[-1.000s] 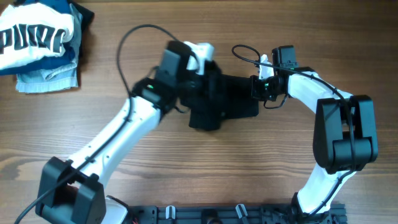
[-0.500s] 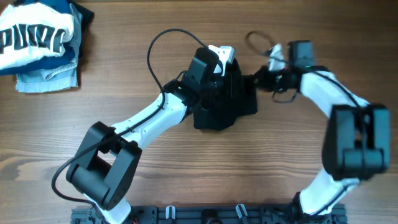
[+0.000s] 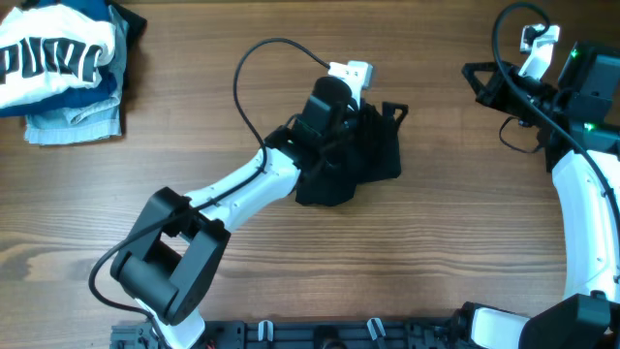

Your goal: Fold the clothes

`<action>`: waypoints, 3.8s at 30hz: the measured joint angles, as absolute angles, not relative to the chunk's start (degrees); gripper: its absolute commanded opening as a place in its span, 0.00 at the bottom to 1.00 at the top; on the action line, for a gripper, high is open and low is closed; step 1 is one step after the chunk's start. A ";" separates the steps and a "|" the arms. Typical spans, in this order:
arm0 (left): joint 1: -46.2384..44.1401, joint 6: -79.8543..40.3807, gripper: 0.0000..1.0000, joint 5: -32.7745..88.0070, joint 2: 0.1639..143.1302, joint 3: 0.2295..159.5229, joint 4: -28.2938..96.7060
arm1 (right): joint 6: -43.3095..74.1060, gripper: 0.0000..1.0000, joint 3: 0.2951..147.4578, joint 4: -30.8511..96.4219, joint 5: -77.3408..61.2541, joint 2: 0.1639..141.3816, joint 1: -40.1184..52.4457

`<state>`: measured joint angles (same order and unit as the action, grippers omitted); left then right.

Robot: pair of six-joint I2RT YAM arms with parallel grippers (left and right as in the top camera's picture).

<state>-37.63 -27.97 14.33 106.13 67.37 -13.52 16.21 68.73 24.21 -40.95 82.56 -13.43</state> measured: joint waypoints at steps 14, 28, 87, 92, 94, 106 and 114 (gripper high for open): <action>-9.30 -27.75 1.00 12.23 77.08 68.45 15.38 | 10.13 0.67 68.71 28.53 -36.49 89.43 2.59; -7.20 -27.75 1.00 7.97 78.96 68.36 25.58 | -11.07 0.75 68.71 31.22 -25.76 100.20 19.25; -7.20 -27.75 1.00 5.80 82.74 68.36 25.71 | -7.97 0.86 75.18 43.18 -19.18 105.73 3.11; -7.20 -27.73 1.00 5.82 82.74 68.36 25.21 | -12.21 0.86 84.77 43.99 -23.62 102.52 4.56; -7.20 -27.73 1.00 5.82 82.74 68.36 25.02 | -14.57 0.86 85.54 43.94 -24.69 101.32 6.33; -7.20 -26.87 1.00 5.80 82.74 68.36 24.67 | -21.37 0.64 83.70 45.19 -26.13 109.32 11.31; -7.20 -26.87 1.00 5.80 82.74 68.36 24.64 | -23.05 0.06 83.70 44.86 -26.89 109.34 11.31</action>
<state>-7.20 -26.87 5.80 82.74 68.36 24.64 -23.05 83.70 44.86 -26.89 109.34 11.31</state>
